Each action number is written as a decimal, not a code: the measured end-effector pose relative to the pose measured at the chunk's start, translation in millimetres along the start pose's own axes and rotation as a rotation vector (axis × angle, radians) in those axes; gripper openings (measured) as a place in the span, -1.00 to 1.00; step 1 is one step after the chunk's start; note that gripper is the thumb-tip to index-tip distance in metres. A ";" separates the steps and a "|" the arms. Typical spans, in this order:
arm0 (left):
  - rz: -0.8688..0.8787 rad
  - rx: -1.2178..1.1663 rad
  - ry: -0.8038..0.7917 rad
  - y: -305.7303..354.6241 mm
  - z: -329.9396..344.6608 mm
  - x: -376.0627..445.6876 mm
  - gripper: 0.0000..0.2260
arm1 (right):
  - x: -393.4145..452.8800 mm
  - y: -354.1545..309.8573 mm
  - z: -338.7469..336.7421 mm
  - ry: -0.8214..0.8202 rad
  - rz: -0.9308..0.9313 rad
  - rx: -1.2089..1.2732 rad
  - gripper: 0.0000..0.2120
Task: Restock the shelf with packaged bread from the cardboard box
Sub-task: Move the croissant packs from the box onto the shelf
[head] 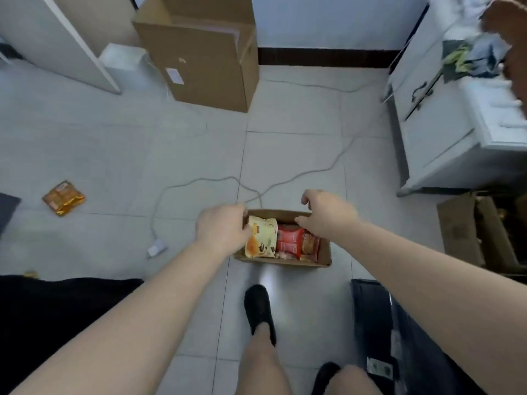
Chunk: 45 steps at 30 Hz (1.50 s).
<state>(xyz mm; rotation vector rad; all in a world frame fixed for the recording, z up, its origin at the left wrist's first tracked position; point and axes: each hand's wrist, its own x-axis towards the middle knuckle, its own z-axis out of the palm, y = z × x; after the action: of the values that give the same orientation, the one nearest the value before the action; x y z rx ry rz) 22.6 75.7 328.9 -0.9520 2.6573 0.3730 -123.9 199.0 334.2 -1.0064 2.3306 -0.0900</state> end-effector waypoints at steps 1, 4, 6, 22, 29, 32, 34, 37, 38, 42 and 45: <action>-0.021 -0.015 -0.032 -14.7 18.3 21.4 -0.74 | 27.8 0.6 16.7 -0.031 0.027 0.021 -0.62; -0.078 -0.064 -0.113 -50.0 80.2 82.7 -0.74 | 105.4 7.1 77.6 -0.099 0.118 0.104 -0.66; -0.129 -0.127 -0.176 -65.8 127.7 118.9 -0.72 | 150.7 16.5 124.3 -0.158 0.179 0.154 -0.64; -0.513 -0.638 -0.380 -97.5 470.6 312.2 -0.49 | 394.9 98.0 428.6 -0.407 0.568 0.663 -0.40; -0.647 -0.970 -0.316 -85.9 452.8 299.3 -0.46 | 371.8 94.3 419.1 -0.347 0.659 0.934 -0.51; -0.629 -1.041 -0.392 -68.1 416.1 281.1 -0.54 | 348.4 78.7 387.6 -0.397 0.610 0.957 -0.59; -0.627 -1.048 -0.399 -54.5 394.7 271.0 -0.62 | 338.4 54.5 362.5 -0.469 0.554 0.933 -0.62; -0.790 -1.033 -0.282 -52.8 375.1 265.2 -0.62 | 337.9 37.9 342.3 -0.370 0.569 0.839 -0.62; -0.811 -1.020 -0.262 -56.0 374.5 264.7 -0.62 | 341.2 41.3 341.1 -0.311 0.586 0.775 -0.64; -0.775 -0.925 -0.283 -72.3 404.6 267.2 -0.60 | 352.5 67.0 359.9 -0.282 0.572 0.570 -0.62; -0.714 -0.880 -0.371 -70.9 440.9 269.0 -0.52 | 359.9 78.7 390.0 -0.324 0.572 0.560 -0.54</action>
<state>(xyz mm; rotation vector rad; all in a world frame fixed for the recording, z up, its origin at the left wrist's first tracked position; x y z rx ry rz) -48.4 16.9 -184.2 -1.7490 1.6123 1.4017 -155.8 73.3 -186.4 -0.0621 2.0274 -0.3051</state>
